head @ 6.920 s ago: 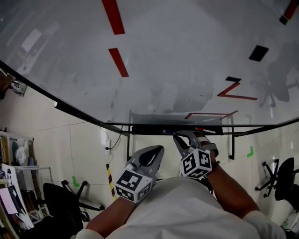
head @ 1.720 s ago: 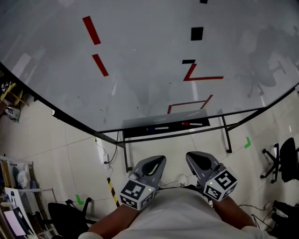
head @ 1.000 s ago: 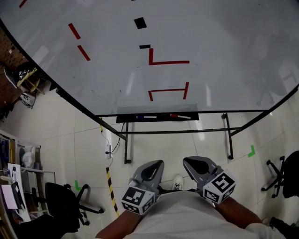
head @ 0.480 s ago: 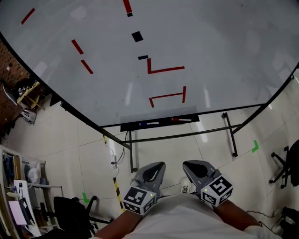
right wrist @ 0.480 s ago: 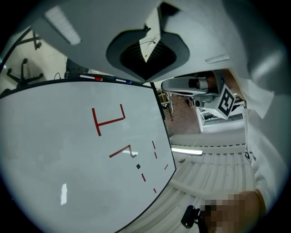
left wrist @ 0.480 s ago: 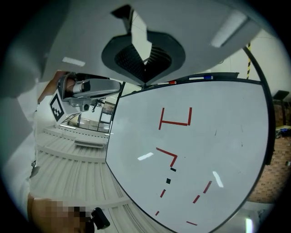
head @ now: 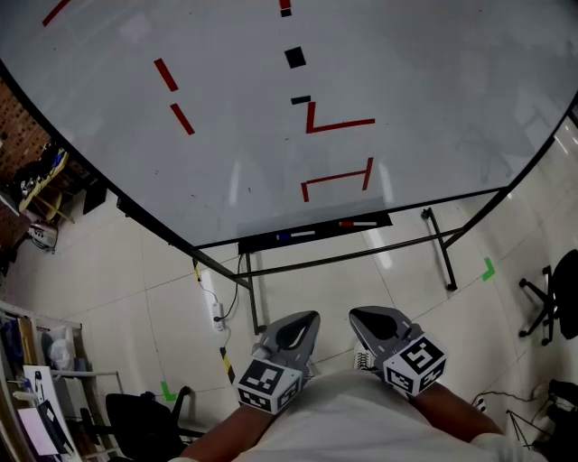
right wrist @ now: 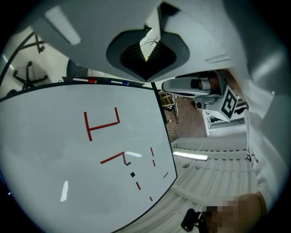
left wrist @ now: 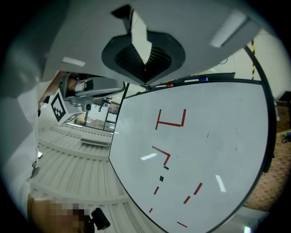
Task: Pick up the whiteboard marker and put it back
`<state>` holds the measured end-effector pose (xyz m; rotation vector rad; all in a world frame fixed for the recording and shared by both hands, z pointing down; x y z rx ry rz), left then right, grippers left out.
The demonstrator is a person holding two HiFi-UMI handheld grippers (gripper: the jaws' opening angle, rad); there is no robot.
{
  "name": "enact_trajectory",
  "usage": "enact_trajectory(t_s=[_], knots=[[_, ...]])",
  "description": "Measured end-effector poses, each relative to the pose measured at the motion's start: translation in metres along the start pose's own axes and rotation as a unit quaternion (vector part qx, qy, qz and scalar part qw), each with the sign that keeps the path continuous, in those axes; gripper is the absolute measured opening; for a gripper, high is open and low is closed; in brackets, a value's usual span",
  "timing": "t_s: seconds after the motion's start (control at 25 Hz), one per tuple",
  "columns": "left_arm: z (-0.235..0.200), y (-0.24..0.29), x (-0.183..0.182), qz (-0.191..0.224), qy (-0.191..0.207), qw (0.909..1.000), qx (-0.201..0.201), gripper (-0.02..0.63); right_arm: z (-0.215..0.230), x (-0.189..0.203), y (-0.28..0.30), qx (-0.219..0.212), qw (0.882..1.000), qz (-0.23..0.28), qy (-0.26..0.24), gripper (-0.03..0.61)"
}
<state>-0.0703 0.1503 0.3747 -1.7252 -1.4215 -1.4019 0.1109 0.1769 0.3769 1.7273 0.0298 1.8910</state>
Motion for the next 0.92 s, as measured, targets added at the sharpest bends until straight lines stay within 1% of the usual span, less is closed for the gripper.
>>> enact_trajectory(t_s=[0.16,0.44,0.92], knots=[[-0.003,-0.006,0.001,0.005,-0.001,1.0000,0.004,0.017,-0.007,0.000,0.004,0.001,1.000,-0.006,-0.005,0.002],[-0.008,-0.013,0.000,0.015,-0.003,0.9999,-0.001,0.017,-0.014,-0.003,0.008,-0.004,1.000,-0.009,-0.018,0.002],[-0.010,-0.018,0.000,0.016,-0.005,0.9998,-0.006,0.017,-0.017,-0.003,0.011,-0.012,0.999,-0.015,-0.026,0.002]])
Point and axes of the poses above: the fingertips, and each gripper's own axes: y forward along the fingers, z to its right, x out of its underside, the point moved 9 cm from there along -y, backward along the fingers, and after that the axes turned 15 degrees about x, right-handed, at the moved point
